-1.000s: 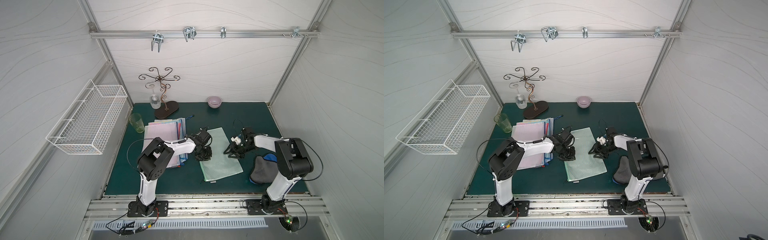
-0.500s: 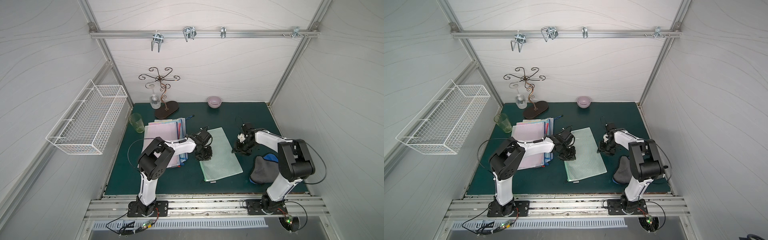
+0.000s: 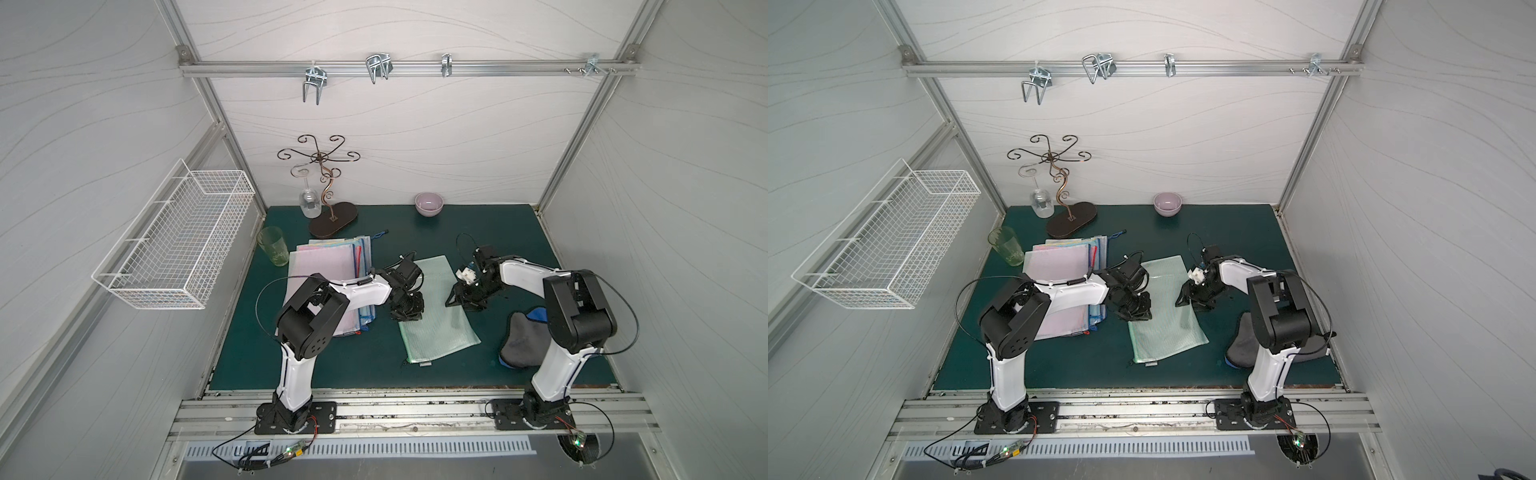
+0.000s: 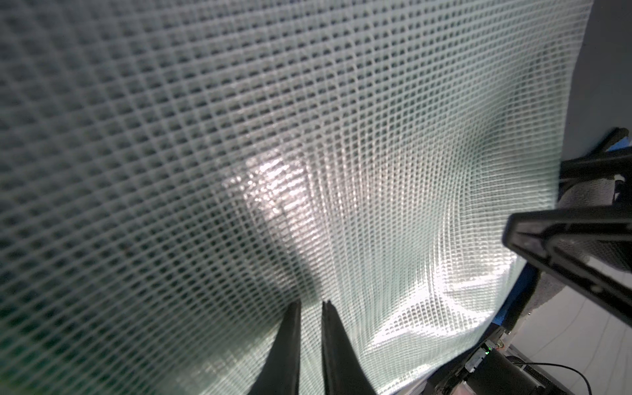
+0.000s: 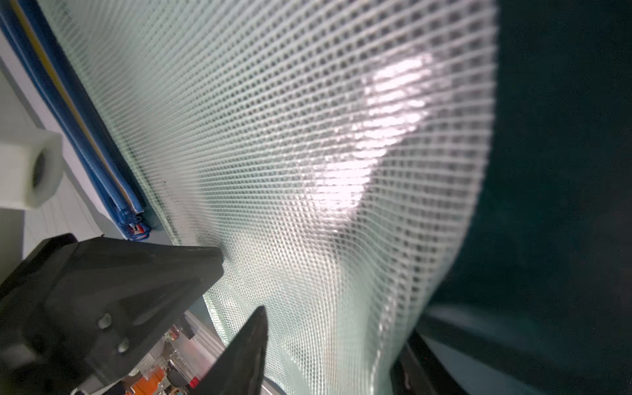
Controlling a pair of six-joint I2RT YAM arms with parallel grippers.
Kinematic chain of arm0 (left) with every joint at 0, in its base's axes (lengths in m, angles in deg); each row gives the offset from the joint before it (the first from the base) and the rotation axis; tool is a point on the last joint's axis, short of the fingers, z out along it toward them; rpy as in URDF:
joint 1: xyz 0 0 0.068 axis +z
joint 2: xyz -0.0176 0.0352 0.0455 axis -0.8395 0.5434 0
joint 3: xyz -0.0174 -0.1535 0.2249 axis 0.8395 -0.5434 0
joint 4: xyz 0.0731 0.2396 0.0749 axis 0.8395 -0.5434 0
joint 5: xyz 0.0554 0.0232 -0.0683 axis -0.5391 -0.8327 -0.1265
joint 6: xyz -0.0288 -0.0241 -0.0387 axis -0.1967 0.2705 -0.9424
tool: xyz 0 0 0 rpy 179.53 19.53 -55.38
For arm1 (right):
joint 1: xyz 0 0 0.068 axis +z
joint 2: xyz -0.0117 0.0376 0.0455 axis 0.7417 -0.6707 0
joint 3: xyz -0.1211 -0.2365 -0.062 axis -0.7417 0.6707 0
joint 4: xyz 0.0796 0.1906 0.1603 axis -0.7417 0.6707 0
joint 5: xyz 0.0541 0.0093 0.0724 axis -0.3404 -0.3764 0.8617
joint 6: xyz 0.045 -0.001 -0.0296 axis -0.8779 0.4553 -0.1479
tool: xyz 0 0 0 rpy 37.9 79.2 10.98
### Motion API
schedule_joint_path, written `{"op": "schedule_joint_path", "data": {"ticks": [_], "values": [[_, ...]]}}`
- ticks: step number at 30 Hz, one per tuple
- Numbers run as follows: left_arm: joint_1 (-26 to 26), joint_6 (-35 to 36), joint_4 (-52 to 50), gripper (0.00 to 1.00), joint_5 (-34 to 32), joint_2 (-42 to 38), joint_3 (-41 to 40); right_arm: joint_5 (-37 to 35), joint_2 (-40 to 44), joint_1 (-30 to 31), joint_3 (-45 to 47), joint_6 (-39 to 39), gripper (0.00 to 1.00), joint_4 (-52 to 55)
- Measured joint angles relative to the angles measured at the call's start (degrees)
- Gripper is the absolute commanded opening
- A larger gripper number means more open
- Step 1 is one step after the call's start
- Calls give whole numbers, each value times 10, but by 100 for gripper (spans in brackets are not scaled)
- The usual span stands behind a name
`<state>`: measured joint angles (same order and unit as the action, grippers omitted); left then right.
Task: Wipe the document bag
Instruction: Pick up the document bag from the center of the board.
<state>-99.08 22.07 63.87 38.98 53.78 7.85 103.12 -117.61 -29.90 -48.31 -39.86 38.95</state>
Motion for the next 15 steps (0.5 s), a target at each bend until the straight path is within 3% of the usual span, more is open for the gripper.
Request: {"op": "schedule_joint_path", "data": {"ticks": [1, 3, 5, 10, 15], "values": [[0, 0, 0, 16, 1, 0, 1, 4, -2, 1, 1, -1, 34, -2], [1, 0, 0, 16, 2, 1, 1, 3, -5, 5, 3, -5, 8, -2], [1, 0, 2, 16, 2, 0, 1, -11, -5, 7, 4, -7, 0, 4], [1, 5, 8, 17, -8, -14, -8, -90, 5, 4, -31, -10, 0, 51], [1, 20, -6, 18, -25, -103, -14, -202, 8, -46, -141, -3, 0, 98]]}}
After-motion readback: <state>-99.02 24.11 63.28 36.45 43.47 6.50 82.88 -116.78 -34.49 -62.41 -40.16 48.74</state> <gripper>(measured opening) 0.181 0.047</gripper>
